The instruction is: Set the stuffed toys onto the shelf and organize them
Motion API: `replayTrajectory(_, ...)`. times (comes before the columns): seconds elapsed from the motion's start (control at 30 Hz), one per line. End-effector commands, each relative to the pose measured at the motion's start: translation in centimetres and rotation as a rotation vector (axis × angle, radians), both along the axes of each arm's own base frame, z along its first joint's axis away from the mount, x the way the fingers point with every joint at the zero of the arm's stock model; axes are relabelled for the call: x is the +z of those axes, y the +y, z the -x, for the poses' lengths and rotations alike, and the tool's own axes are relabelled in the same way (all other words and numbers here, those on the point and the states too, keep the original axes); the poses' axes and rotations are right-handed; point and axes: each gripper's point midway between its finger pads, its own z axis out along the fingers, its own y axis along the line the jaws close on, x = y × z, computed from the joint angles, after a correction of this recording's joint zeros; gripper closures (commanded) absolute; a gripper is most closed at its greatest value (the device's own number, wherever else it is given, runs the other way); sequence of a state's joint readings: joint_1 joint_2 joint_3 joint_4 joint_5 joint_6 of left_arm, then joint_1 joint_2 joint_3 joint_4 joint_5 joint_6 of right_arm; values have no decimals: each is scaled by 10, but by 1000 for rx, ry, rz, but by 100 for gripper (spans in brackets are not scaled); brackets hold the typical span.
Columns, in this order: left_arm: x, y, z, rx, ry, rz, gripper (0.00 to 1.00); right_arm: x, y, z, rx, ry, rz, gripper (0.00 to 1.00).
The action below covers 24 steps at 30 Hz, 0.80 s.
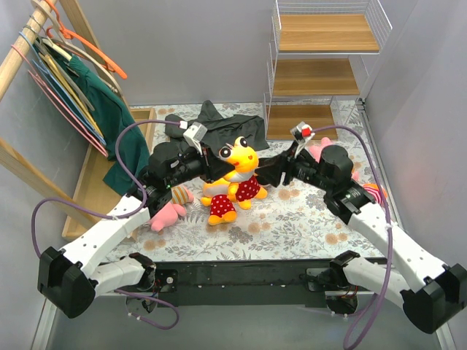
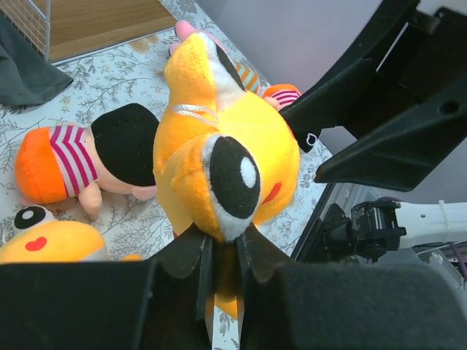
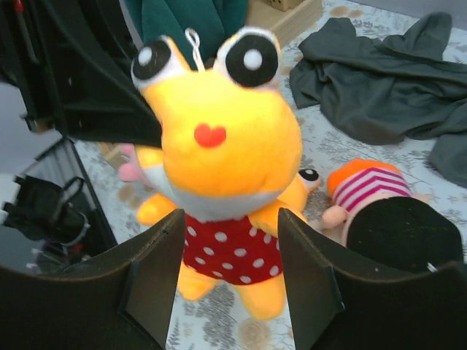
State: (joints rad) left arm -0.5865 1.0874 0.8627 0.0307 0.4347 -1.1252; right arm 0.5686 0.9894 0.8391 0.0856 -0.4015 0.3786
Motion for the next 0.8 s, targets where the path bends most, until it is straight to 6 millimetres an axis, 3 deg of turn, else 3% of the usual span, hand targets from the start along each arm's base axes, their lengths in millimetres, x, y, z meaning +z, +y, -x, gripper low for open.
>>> replayTrajectory(0.0,32,-1,5,-8,-31,79,100,-5,-19,-1,-17,-304,121,38)
replayTrajectory(0.07,34,-4,3,-3,0,95,100,-7,-23,0,-40,-295,123,38)
replayTrajectory(0.1,46,-7,3,-6,18,125,100,-2,-23,7,-19,-313,107,38)
replayTrajectory(0.17,51,-11,3,-20,57,138,100,5,-21,20,30,-393,67,38)
replayTrajectory(0.2,55,-13,4,-28,81,157,100,-1,-23,31,63,-424,57,37)
replayTrajectory(0.3,74,-16,5,-45,95,180,100,1,-28,40,78,-557,69,36)
replayTrajectory(0.33,92,-16,3,-35,70,204,100,-1,-29,40,80,-577,80,36)
replayTrajectory(0.37,85,-15,2,-20,112,179,100,-1,-30,41,85,-605,89,36)
replayTrajectory(0.53,104,-12,-4,24,136,176,100,0,-30,46,101,-717,104,35)
replayTrajectory(0.77,120,-8,-1,49,165,228,100,31,-39,45,-1,-824,59,30)
